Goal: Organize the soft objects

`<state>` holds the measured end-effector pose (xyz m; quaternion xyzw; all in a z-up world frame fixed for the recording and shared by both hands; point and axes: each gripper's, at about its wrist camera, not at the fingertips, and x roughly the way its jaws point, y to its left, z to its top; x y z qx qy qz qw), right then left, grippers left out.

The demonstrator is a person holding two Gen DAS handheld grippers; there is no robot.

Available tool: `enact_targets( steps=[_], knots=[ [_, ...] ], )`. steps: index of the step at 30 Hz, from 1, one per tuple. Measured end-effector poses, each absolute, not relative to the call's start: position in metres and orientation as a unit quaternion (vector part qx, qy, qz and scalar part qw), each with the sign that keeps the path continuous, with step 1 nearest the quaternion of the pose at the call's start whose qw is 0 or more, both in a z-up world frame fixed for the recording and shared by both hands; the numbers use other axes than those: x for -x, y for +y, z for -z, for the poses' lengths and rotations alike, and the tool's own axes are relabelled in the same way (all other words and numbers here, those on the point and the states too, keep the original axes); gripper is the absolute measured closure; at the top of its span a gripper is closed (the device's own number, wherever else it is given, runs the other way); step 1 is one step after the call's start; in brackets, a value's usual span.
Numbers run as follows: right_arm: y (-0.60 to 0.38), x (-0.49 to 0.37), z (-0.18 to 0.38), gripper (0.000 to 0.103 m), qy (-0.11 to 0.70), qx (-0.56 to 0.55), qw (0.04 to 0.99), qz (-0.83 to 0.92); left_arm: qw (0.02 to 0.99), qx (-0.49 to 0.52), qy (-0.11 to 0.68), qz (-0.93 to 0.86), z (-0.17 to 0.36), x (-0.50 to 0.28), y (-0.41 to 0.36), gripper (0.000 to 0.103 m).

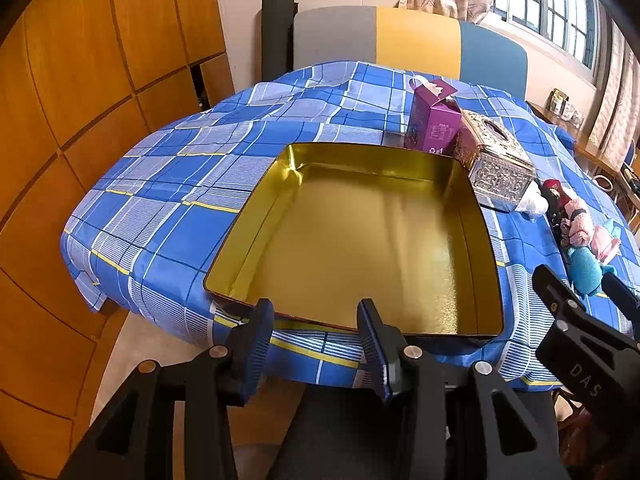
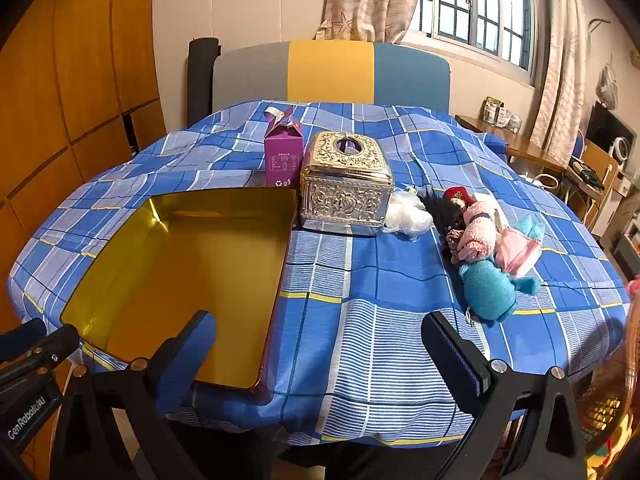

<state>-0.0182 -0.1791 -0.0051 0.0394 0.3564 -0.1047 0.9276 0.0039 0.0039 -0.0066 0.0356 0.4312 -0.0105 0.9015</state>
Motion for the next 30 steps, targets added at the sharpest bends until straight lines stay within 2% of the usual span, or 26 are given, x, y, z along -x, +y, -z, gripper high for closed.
enact_targets(
  steps=[9,14,18,26,29,30],
  knots=[
    [-0.209,0.013,0.002,0.0,0.359,-0.024,0.931,0.058,0.897,0.029,0.426,0.113,0.014,-0.004,0.006,0.059],
    [-0.247,0.004,0.029,0.0,0.424,-0.049,0.904,0.016,0.851,0.035,0.477,0.216,0.027,-0.015,-0.026,0.059],
    [-0.289,0.007,0.039,0.0,0.434,-0.057,0.895,0.088,0.821,0.028,0.504,0.266,0.032,-0.02,-0.055,0.059],
    [-0.386,0.034,0.025,0.0,0.387,-0.152,0.878,0.236,0.79,-0.017,0.497,0.358,0.021,-0.025,-0.127,0.059],
    [-0.406,0.046,0.02,0.0,0.362,-0.175,0.877,0.262,0.77,-0.023,0.503,0.392,0.019,-0.035,-0.156,0.056],
    [-0.412,0.045,0.019,0.0,0.359,-0.179,0.876,0.267,0.763,-0.017,0.504,0.404,0.018,-0.04,-0.166,0.05]
  ],
)
